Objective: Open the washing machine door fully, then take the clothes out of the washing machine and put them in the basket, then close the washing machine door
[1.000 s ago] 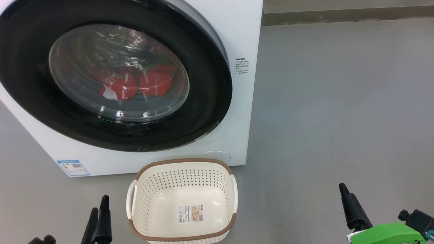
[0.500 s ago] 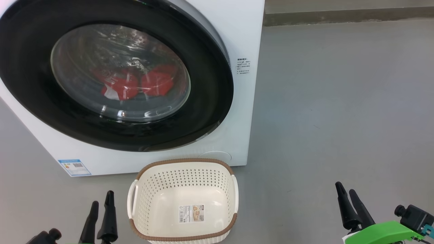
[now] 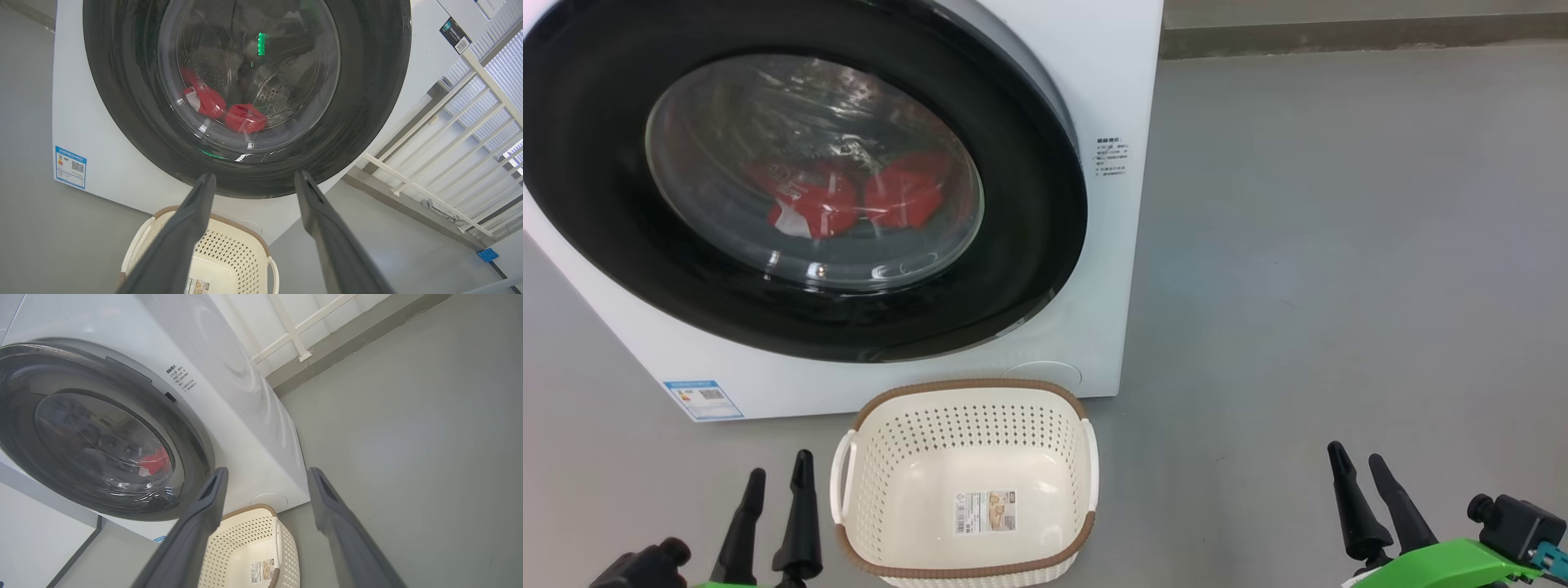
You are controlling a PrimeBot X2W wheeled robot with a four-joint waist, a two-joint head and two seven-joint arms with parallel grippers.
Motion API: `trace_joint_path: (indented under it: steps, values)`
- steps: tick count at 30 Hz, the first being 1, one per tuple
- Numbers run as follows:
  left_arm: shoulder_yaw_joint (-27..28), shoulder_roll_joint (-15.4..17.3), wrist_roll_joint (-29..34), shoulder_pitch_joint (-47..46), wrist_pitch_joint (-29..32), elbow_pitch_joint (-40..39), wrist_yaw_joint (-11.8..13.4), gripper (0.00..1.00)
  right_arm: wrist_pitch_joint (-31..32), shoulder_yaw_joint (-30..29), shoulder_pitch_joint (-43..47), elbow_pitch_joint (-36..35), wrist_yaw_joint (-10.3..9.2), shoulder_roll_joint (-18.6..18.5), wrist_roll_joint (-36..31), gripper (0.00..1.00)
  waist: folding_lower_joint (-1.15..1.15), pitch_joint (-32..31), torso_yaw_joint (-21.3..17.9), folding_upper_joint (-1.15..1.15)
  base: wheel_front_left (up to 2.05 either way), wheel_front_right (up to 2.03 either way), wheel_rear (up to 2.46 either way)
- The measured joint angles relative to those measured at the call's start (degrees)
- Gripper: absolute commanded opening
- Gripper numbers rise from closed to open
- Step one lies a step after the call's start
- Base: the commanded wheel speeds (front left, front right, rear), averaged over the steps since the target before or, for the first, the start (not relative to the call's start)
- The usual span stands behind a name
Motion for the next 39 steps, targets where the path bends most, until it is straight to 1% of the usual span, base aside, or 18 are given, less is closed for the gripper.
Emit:
trace_joint_path:
  steps: [8, 9, 20, 39]
  values:
    - [-0.6, 0.2, 5.2, 0.0, -1.3, -0.9, 0.1, 1.00, -1.2, 0.5, 0.0, -0.4, 0.00, -0.5, -4.5, 1.00, 0.00, 0.1, 0.2, 0.00, 0.00, 0.00, 0.00]
    - [-0.8, 0.2, 6.8, 0.0, -1.7, -1.1, 0.3, 1.00, -1.7, 0.9, 0.0, -0.5, 0.00, -0.7, -6.2, 1.00, 0.00, 0.0, 0.3, 0.00, 0.00, 0.00, 0.00]
    - [-1.9, 0.4, 13.5, 1.2, -3.3, -1.8, 0.3, 1.00, -3.2, 1.1, 0.2, -1.1, 0.00, -1.2, -11.4, 1.00, 0.00, -0.2, 0.5, 0.00, 0.00, 0.00, 0.00]
    - [-3.3, 0.6, 25.6, 1.3, -6.3, -2.4, 0.4, 1.00, -6.2, -0.6, 1.4, -2.3, 0.01, -1.4, -22.0, 1.00, 0.00, 0.2, 0.4, 0.00, 0.00, 0.00, 0.00]
